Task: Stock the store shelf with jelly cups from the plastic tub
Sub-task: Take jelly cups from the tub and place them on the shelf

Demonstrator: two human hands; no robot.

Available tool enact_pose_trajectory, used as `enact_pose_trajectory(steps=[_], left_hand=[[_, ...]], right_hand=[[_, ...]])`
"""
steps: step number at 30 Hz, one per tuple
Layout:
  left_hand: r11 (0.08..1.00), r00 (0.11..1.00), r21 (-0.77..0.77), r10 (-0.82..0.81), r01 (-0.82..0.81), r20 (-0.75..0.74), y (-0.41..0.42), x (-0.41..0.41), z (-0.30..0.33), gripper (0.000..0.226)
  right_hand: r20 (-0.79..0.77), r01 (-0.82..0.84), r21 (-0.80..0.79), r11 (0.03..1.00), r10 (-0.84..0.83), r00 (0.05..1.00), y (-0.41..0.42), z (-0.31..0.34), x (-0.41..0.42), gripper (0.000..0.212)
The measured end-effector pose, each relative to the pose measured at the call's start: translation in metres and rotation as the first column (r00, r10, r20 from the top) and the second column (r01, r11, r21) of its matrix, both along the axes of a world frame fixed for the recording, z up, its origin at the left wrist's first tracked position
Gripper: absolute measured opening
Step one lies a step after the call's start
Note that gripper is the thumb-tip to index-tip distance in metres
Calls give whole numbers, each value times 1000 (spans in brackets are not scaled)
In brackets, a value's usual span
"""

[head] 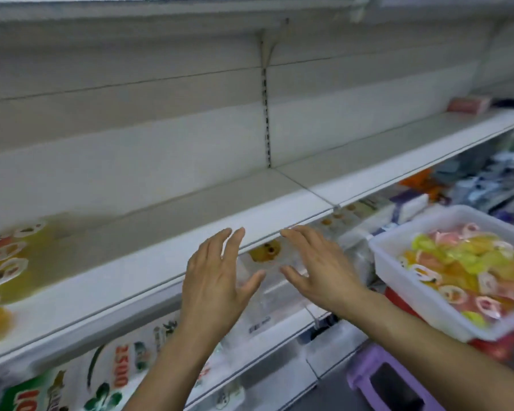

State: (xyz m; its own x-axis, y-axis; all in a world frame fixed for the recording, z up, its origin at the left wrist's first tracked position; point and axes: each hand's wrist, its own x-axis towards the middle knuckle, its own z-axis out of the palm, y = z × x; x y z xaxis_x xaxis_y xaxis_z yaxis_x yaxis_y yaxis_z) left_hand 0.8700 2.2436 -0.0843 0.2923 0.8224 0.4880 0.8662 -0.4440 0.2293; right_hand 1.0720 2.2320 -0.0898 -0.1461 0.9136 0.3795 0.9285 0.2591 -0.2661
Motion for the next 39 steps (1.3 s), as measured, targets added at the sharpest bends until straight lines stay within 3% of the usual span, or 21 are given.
enact_pose_trajectory(steps=[5,10,16,21,23,26,31,35,39], left_hand=[[971,977,-116,-211,210,4,0,104,-30,72],[867,905,-266,-422,421,57,-2,202,-46,66],[724,820,-419,-563,548,101,18,294,-73,61],[641,785,-517,-610,567,104,60,363,-99,57],[630,758,-548,-653,550,9,77,397,-110,56],[645,614,-505,-746,573,-258,99,447,-128,56],[682,487,-511,-731,523,-478,125,504,-160,55],[708,443,-558,-706,432,-553,130,522,-179,58],[681,419,-595,-732,426,-538,132,529,-187,52]], right_hand=[[-17,184,-85,979,-186,982,-44,-31,100,55],[7,408,-230,883,-418,909,-84,-56,180,54],[48,531,-376,759,-557,829,-89,-89,259,46],[115,605,-474,639,-637,762,-68,-113,321,53],[160,635,-496,592,-657,737,-54,-122,349,57],[229,684,-475,554,-673,703,-31,-137,385,61],[368,724,-479,497,-635,679,-2,-158,421,63],[480,729,-490,478,-550,684,3,-168,433,49],[522,728,-485,485,-508,686,5,-172,441,41]])
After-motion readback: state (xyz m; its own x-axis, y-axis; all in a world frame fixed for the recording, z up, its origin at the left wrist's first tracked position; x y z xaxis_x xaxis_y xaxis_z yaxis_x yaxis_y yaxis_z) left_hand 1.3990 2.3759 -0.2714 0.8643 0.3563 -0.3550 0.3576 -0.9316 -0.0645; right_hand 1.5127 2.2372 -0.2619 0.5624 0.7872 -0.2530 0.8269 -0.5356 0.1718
